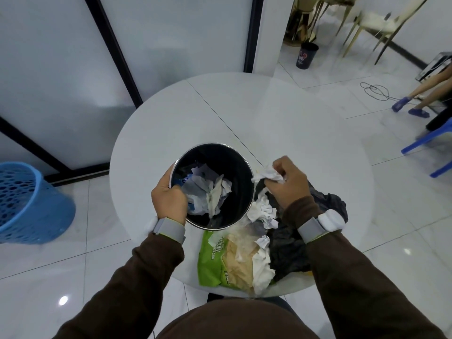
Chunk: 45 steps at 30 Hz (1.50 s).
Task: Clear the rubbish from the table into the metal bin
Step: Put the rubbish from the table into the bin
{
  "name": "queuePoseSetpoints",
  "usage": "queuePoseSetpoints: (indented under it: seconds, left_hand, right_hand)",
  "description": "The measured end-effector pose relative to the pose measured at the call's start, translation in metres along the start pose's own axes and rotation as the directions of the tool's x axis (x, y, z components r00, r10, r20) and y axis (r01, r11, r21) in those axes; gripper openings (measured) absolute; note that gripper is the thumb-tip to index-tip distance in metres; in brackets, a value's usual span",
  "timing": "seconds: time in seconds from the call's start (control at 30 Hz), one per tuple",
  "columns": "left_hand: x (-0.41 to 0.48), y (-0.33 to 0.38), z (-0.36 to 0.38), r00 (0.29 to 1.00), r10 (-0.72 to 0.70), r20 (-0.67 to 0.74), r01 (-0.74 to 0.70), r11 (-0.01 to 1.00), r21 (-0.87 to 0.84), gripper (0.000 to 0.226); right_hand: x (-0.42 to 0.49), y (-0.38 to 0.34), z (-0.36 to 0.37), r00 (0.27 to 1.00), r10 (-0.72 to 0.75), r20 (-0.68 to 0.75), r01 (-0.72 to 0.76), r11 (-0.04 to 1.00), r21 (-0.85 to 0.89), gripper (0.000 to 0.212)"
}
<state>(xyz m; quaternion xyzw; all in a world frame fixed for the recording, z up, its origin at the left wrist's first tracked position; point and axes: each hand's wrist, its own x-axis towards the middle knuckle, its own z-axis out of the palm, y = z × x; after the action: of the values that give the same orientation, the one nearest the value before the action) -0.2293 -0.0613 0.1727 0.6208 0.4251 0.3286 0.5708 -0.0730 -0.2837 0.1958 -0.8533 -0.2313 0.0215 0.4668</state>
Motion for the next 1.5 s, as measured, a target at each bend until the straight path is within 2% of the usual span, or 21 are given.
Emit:
queuePoseSetpoints:
  seconds: [0.1,0.17,0.27,0.37,0.47,0.63,0.73,0.83,0.9,0.97,1.03,1.1,1.2,1.3,1.4,1.5]
  left_hand:
    - [-0.005,0.004,0.001,1.0,0.016,0.015,-0.016,1.0,-0.017,0.063]
    - [-0.01,0.006,0.003,1.0,0.017,0.019,-0.017,1.0,-0.021,0.063]
    - [-0.016,0.007,0.003,1.0,0.008,0.018,-0.008,1.0,-0.019,0.063]
    - [-0.019,0.007,-0.001,1.0,-0.013,0.007,0.013,0.999,-0.029,0.062]
    - [-0.02,0.008,-0.007,1.0,-0.007,-0.001,0.007,1.0,-0.02,0.062]
    - [-0.019,0.001,-0.022,1.0,-0.011,-0.03,0.01,1.0,-0.012,0.063]
    - [-0.02,-0.001,-0.026,0.998,-0.029,-0.058,0.029,1.0,-0.007,0.063]
    - [-0.021,0.001,-0.027,0.996,-0.023,-0.085,0.022,1.0,-0.005,0.062]
    - [-0.02,0.001,-0.029,0.996,-0.018,-0.093,0.018,1.0,0.002,0.064]
    - [-0.02,0.0,-0.028,0.995,-0.022,-0.102,0.022,1.0,-0.001,0.066]
    - [-0.021,0.0,-0.027,0.993,-0.026,-0.114,0.026,1.0,-0.002,0.068]
    - [-0.022,-0.001,-0.024,0.991,-0.032,-0.128,0.032,0.999,0.001,0.068]
    - [-0.023,0.0,-0.017,0.986,-0.056,-0.155,0.059,0.998,0.013,0.066]
    - [-0.027,0.003,-0.005,0.982,-0.065,-0.178,0.07,0.997,0.019,0.065]
    - [-0.029,0.005,-0.002,0.978,-0.071,-0.196,0.071,0.997,-0.007,0.064]
    - [-0.036,0.008,0.009,0.975,-0.061,-0.215,0.059,0.998,-0.016,0.063]
  right_hand:
    - [0.005,-0.037,0.012,0.981,-0.166,-0.096,0.172,0.984,0.052,0.021]
    - [0.009,-0.047,0.03,0.963,-0.26,-0.069,0.263,0.964,0.044,0.02]
    - [0.013,-0.045,0.069,0.945,-0.279,0.171,0.286,0.958,-0.017,0.036]
    - [0.015,-0.037,0.101,0.87,-0.15,0.47,0.247,0.957,-0.153,0.07]
    - [0.012,-0.027,0.109,0.828,-0.083,0.555,0.254,0.937,-0.239,0.08]
    - [0.0,-0.028,0.091,0.84,-0.255,0.479,0.328,0.942,-0.074,0.053]
    - [-0.009,-0.032,0.07,0.888,-0.347,0.302,0.342,0.937,0.071,0.032]
    - [-0.013,-0.029,0.046,0.937,-0.343,0.066,0.333,0.935,0.124,0.02]
    - [-0.012,-0.016,0.032,0.961,-0.265,-0.082,0.27,0.96,0.071,0.016]
    - [-0.007,0.012,0.024,0.982,-0.116,-0.152,0.115,0.993,-0.017,0.016]
    - [0.001,0.049,0.023,0.992,0.113,-0.051,-0.119,0.985,-0.128,0.015]
    - [0.006,0.079,0.026,0.936,0.311,0.166,-0.24,0.908,-0.345,0.024]
    - [0.003,0.103,0.036,0.806,0.444,0.391,-0.146,0.79,-0.595,0.061]
    - [0.002,0.112,0.047,0.714,0.517,0.471,-0.038,0.701,-0.712,0.088]
    - [0.0,0.115,0.063,0.706,0.548,0.449,-0.019,0.649,-0.761,0.107]
    - [0.001,0.125,0.074,0.69,0.575,0.44,-0.046,0.641,-0.766,0.111]
